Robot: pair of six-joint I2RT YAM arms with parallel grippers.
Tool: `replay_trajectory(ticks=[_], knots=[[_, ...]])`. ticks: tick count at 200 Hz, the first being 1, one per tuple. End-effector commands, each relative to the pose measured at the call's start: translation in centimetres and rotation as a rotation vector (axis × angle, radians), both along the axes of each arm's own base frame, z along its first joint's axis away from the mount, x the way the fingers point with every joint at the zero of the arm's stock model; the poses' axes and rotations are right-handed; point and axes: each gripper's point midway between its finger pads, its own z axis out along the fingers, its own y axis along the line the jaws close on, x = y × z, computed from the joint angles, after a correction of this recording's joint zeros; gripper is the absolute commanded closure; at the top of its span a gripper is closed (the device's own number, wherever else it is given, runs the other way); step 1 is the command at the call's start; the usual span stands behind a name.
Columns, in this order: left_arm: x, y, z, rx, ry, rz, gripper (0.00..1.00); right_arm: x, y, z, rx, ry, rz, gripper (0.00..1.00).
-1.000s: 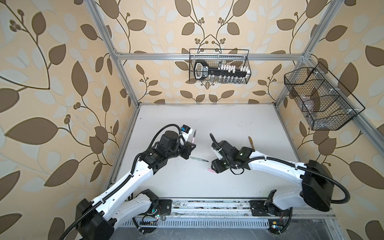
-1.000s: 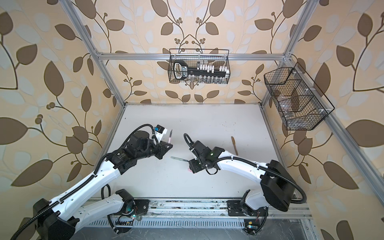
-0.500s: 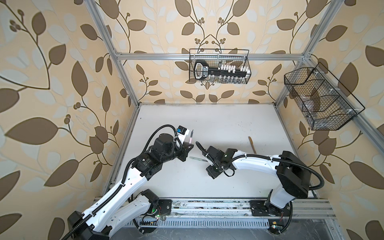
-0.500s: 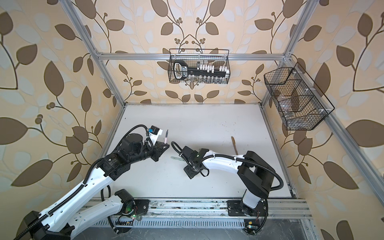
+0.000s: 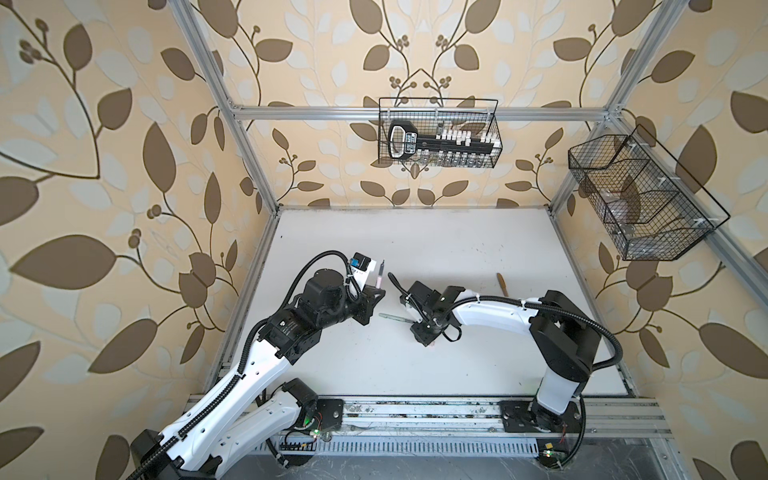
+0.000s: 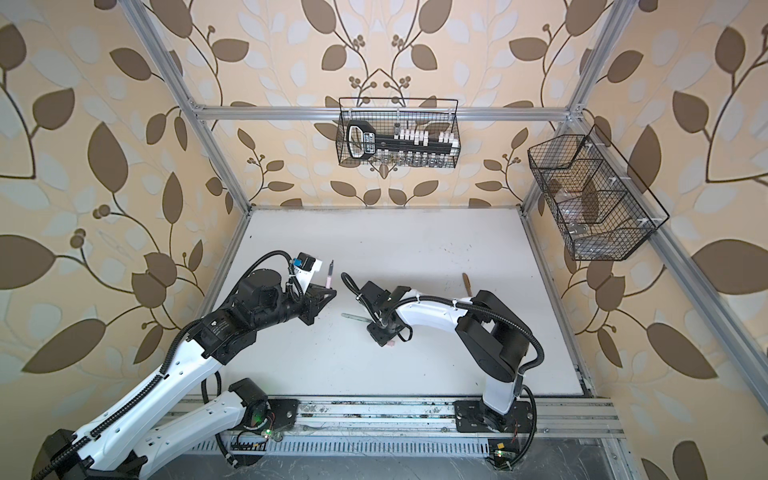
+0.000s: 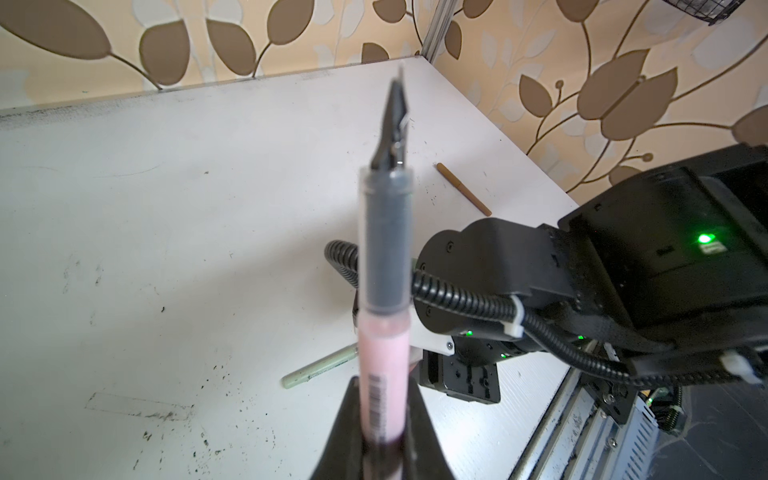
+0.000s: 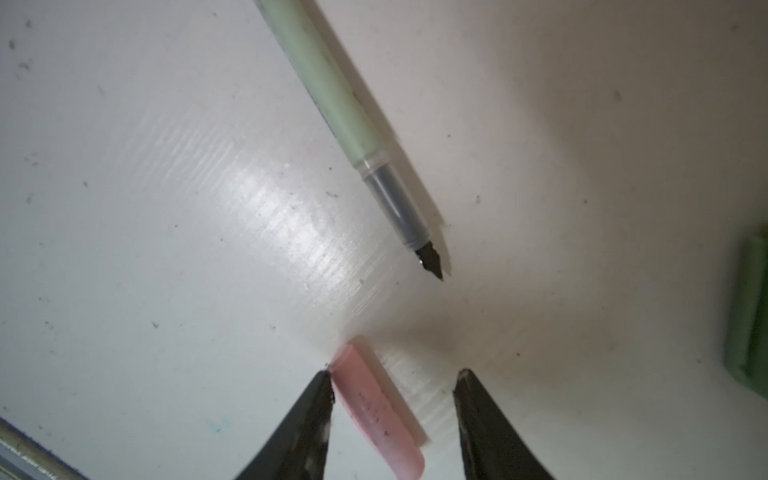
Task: Insert the pens into the pen caps
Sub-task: 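Lower the right gripper and close it on the pink cap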
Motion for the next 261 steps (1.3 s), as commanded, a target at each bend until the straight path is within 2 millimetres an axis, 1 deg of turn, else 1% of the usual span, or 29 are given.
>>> replay_trajectory(ticks=[1, 11, 29, 81, 100, 110, 124, 145, 162, 184, 206, 233, 248, 261], knots=[[-0.3, -0.8, 1.8, -0.018, -0.044, -0.045, 1.0, -0.6, 0.3, 0.1, 0.007, 0.051, 0.058, 0.53], [-0.3, -0.9, 1.6, -0.017, -0.036, -0.053, 1.0, -0.4, 0.0, 0.1, 0.007, 0.059, 0.053, 0.54], [-0.3, -1.2, 1.3, -0.013, -0.023, -0.065, 1.0, -0.2, -0.3, -0.1, 0.007, 0.074, 0.048, 0.59], [-0.3, -1.7, 1.1, -0.015, -0.002, -0.09, 1.0, -0.6, 0.0, -0.7, 0.013, 0.109, 0.081, 0.61], [-0.3, -1.7, 1.0, -0.012, 0.003, -0.088, 1.0, -0.5, 0.3, -0.6, 0.024, 0.113, 0.083, 0.6], [-0.2, -1.7, 1.0, -0.01, 0.004, -0.087, 1.0, -0.3, 0.0, -0.7, 0.013, 0.107, 0.067, 0.61], [-0.2, -1.7, 0.9, -0.009, 0.006, -0.086, 1.0, 0.0, -0.6, -0.7, 0.004, 0.11, 0.039, 0.65], [-0.1, -1.7, 0.7, -0.003, 0.011, -0.085, 1.0, 0.3, -1.2, -0.6, 0.033, 0.118, -0.017, 0.68], [0.0, -1.8, 0.5, 0.001, 0.019, -0.087, 1.0, 0.8, -2.4, -0.6, 0.011, 0.105, -0.068, 0.71], [0.1, -2.0, 0.3, 0.003, 0.03, -0.093, 1.0, 1.5, -4.1, -0.3, -0.018, 0.083, -0.138, 0.71], [0.1, -2.1, 0.2, 0.003, 0.033, -0.095, 1.0, 1.4, -3.8, 0.5, 0.039, 0.086, -0.161, 0.69], [0.1, -2.1, 0.1, 0.003, 0.035, -0.092, 1.0, 1.0, -3.4, 1.4, 0.128, 0.132, -0.214, 0.65], [0.1, -2.1, 0.1, 0.003, 0.037, -0.094, 1.0, 1.3, -3.7, 1.9, 0.164, 0.135, -0.246, 0.64], [0.1, -2.2, 0.1, 0.001, 0.038, -0.099, 1.0, 1.4, -4.2, 2.0, 0.156, 0.135, -0.252, 0.63]])
